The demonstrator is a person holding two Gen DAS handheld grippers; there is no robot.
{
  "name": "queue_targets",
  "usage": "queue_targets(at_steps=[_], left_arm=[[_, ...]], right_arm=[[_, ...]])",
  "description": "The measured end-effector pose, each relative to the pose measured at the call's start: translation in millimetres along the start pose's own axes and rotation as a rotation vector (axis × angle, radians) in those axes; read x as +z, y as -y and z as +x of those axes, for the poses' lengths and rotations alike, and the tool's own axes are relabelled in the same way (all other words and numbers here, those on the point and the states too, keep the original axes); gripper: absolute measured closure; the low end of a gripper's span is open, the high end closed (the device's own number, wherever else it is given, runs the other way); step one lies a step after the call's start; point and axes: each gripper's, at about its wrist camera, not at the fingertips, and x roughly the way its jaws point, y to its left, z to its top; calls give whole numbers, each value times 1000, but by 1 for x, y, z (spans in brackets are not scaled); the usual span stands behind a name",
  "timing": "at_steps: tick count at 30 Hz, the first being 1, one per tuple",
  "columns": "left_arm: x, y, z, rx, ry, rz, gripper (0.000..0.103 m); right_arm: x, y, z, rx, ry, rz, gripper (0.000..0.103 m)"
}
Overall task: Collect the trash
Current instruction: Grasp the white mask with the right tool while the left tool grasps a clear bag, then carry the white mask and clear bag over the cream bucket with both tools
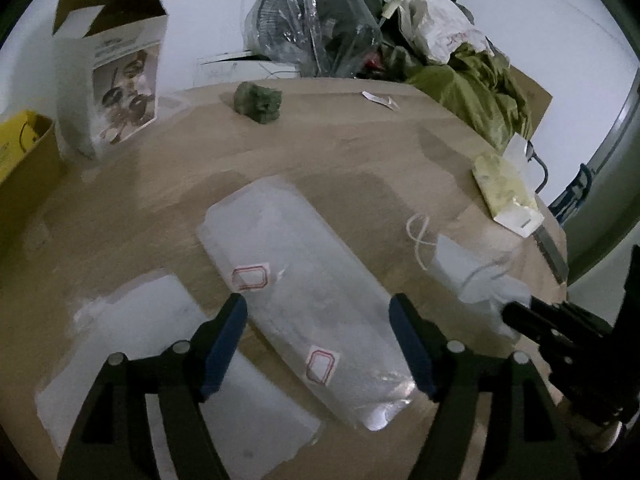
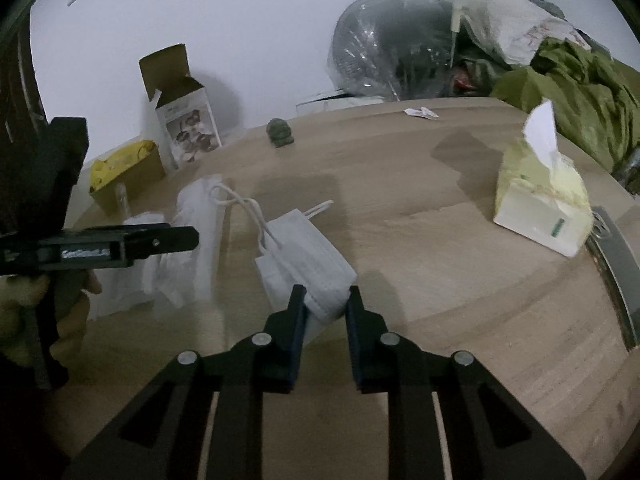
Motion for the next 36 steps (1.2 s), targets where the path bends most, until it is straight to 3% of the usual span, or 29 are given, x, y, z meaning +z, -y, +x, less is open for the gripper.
queue_targets(at_steps=[9,14,17,21,29,36], left_arm=[[5,19,21,-9,-48,72,25],[5,30,27,23,-53,134,26],[3,34,26,17,-39,156,50],[3,38,21,23,-14,180,68],[-6,49,3,-5,18,215,88],[-22,63,-22,-38,52,246,92]], right_arm=[[-6,15,-17,-28,28,30,85],[-10,24,-24,-42,38,49,85],[-12,27,-27,-51,39,55,85],[-15,29,-32,-57,41,60,85],[-26,27,-45,-76,50,64,85],[-36,20,-63,-102,59,60,85]])
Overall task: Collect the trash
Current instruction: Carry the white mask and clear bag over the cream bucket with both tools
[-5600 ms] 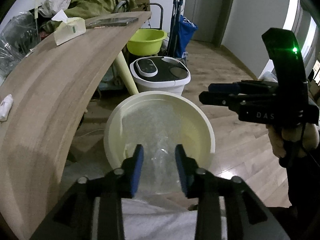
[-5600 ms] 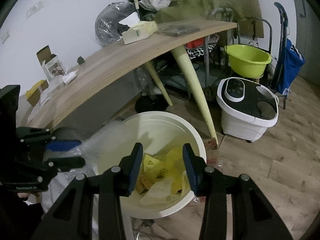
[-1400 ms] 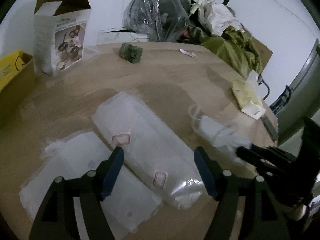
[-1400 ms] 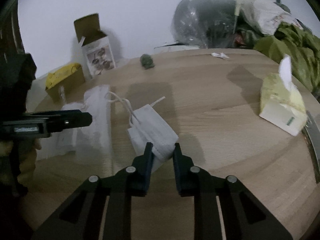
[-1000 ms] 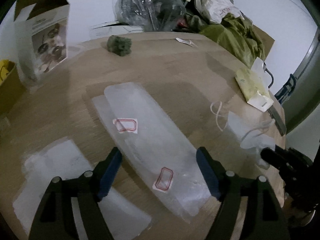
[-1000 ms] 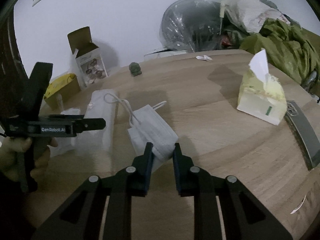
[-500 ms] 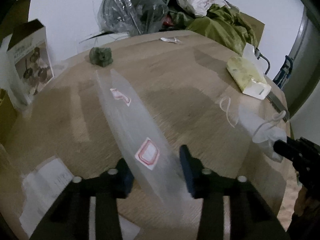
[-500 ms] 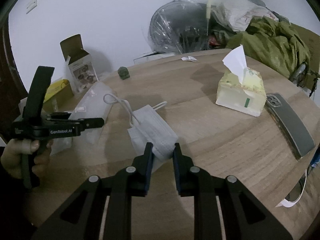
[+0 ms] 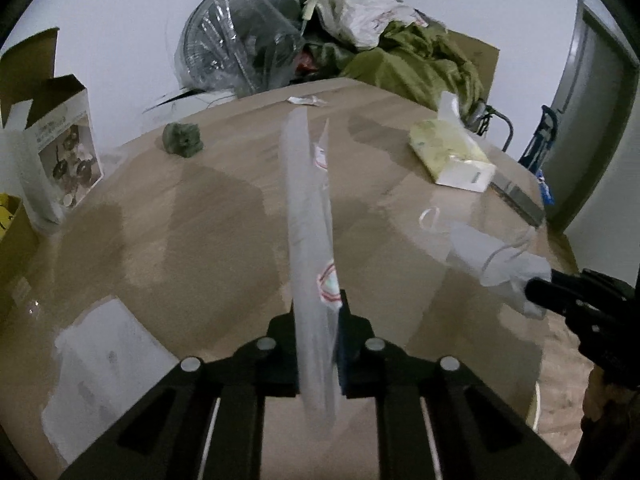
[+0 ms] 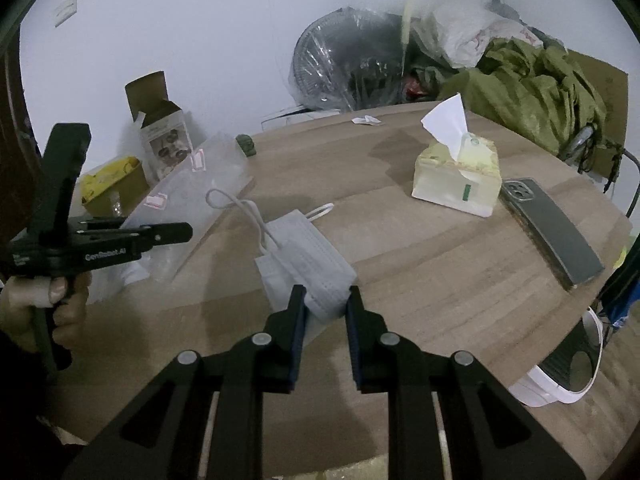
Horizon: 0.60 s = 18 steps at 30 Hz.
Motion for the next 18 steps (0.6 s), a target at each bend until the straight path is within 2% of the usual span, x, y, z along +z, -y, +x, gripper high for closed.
queue_targets(at_steps=[18], left_arm=[[-46,47,-58,-81,59,93,92]], right_arm=[[-50,-14,-68,-69,41,6,85]])
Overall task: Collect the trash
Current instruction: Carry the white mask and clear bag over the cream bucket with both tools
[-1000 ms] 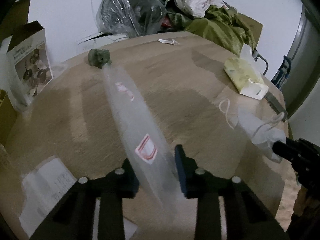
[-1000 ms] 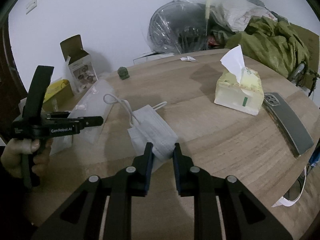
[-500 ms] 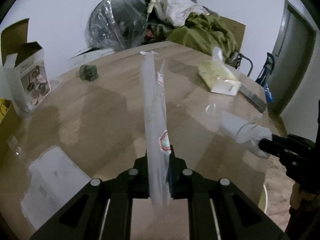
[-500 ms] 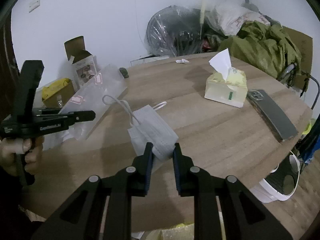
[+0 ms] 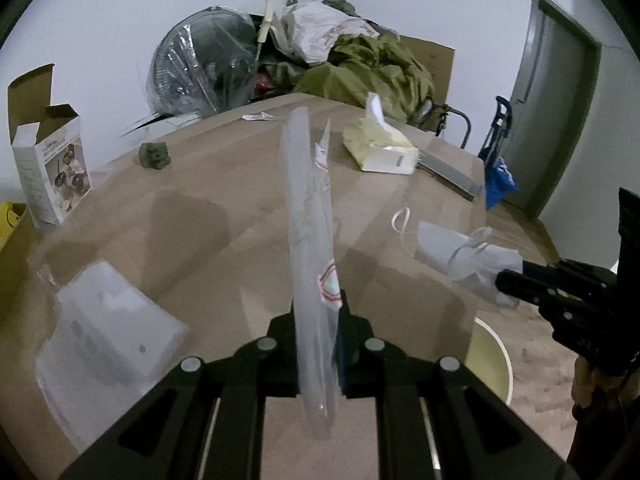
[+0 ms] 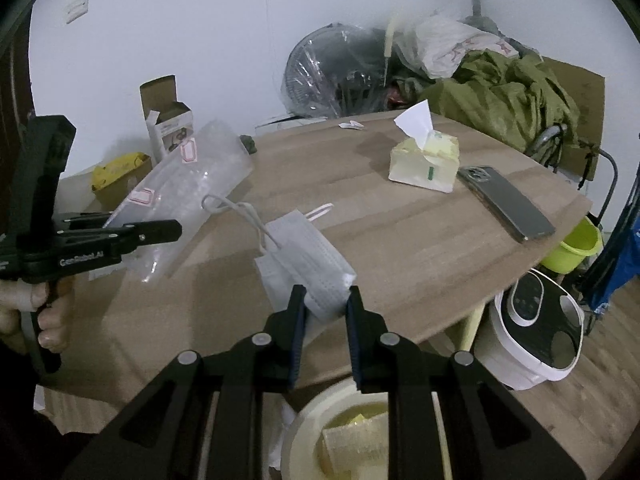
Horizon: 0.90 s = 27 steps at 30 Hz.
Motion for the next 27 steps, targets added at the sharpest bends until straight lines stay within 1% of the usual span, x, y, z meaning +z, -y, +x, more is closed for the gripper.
queue_targets(at_steps=[9,15,21,27], left_arm=[[-29,16,-17,-36,12,25,92],[-49,30,-18,-41,-1,50,92],[-63,52,-15,-76,-3,86,92],[-72,89,-11,-139,-4,149,92]], right_arm=[[-31,-4,-31,-37,6,3,85],[-57,2,-38,-58,-1,33,85],[-91,17,-48,-96,-24,70,85],[-125,44,-60,-160,-55,135,85]])
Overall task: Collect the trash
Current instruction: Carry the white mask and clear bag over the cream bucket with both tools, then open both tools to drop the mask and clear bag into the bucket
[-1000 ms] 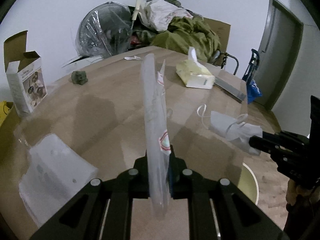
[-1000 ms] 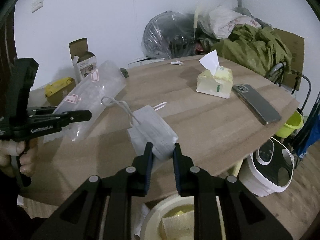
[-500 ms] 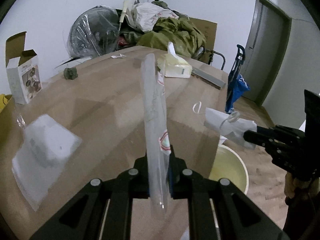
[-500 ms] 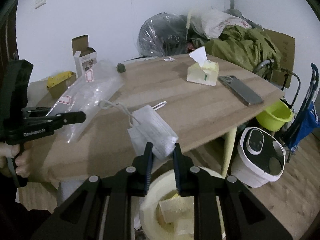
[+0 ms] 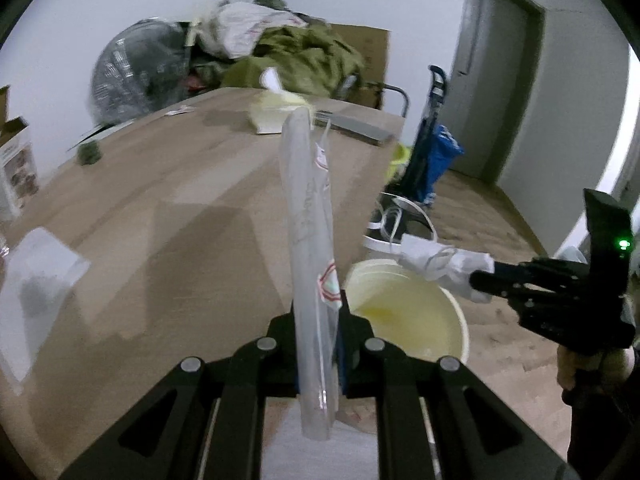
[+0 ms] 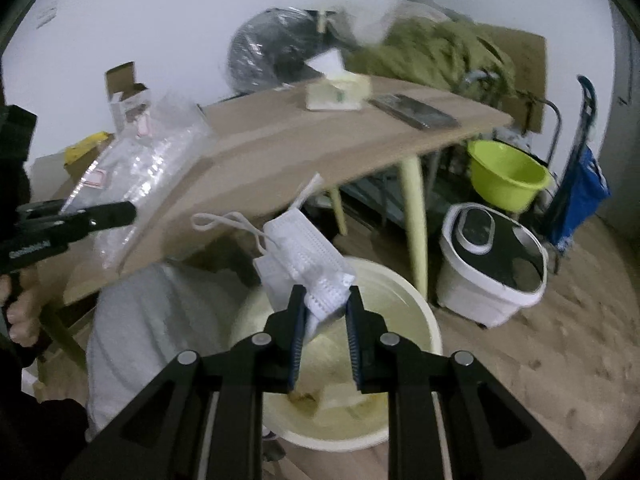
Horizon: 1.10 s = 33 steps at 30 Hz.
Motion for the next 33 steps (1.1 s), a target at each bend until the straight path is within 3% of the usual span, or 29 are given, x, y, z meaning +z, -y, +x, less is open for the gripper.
queue_targets(at_steps=[12,15,23,33], left_arm=[[5,56,26,-95,-45,133,92],[1,68,40,-113,-83,165,92],[-14,87,77,-135,-206,219,91],[-20,87,113,-161,-337,190,82]], right_arm=[[-39,42,6,-42,-66,96,85],[-46,48,11,-45,-82,116,85],[-52,61,23,-55,-107,165,69],[-55,74,17,-81,-97,202,69]])
